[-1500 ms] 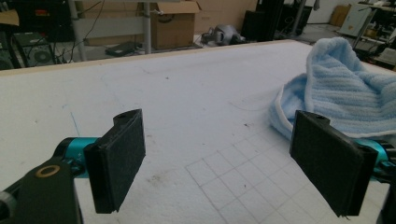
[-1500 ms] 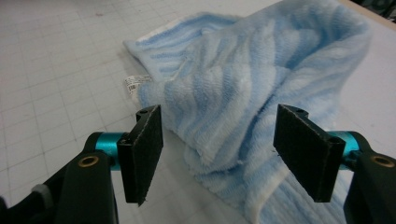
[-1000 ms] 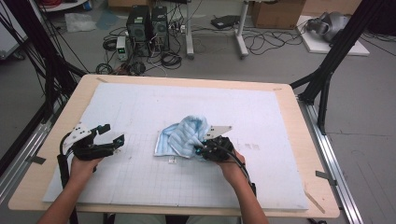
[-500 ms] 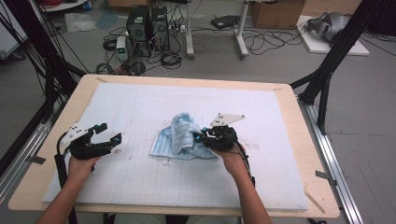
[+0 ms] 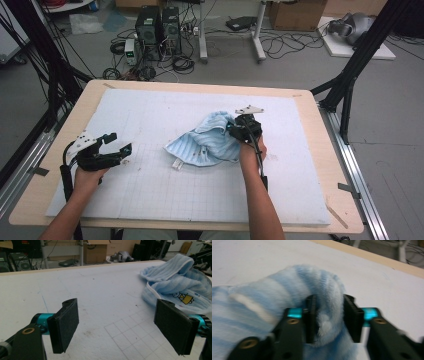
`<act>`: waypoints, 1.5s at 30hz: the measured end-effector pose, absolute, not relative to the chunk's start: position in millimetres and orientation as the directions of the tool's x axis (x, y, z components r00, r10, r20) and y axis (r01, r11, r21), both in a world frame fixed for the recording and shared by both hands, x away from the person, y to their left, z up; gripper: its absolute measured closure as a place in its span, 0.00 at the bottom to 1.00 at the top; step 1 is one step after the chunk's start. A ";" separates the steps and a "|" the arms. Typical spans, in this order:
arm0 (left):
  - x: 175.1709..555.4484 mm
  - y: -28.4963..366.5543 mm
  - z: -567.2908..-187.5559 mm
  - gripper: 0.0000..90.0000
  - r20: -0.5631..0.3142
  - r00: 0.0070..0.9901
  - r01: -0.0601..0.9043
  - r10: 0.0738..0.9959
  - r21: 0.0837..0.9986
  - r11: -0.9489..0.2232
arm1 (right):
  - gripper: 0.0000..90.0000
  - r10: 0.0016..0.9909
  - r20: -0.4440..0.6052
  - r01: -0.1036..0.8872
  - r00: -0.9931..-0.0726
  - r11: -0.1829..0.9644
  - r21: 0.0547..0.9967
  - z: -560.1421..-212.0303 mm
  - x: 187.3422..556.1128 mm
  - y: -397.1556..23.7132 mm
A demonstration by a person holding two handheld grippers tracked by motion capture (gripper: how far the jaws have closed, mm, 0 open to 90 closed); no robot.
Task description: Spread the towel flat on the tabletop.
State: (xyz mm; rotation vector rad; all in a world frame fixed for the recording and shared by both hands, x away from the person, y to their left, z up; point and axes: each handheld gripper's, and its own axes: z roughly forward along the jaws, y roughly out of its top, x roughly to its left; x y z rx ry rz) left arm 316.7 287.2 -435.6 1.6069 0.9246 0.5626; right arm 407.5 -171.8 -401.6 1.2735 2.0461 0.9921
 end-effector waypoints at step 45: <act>443.1 93.6 -407.2 0.40 -0.122 0.794 0.388 0.596 0.856 -0.341 | 0.39 0.879 0.054 0.459 -0.474 0.194 0.867 -419.7 312.4 -243.2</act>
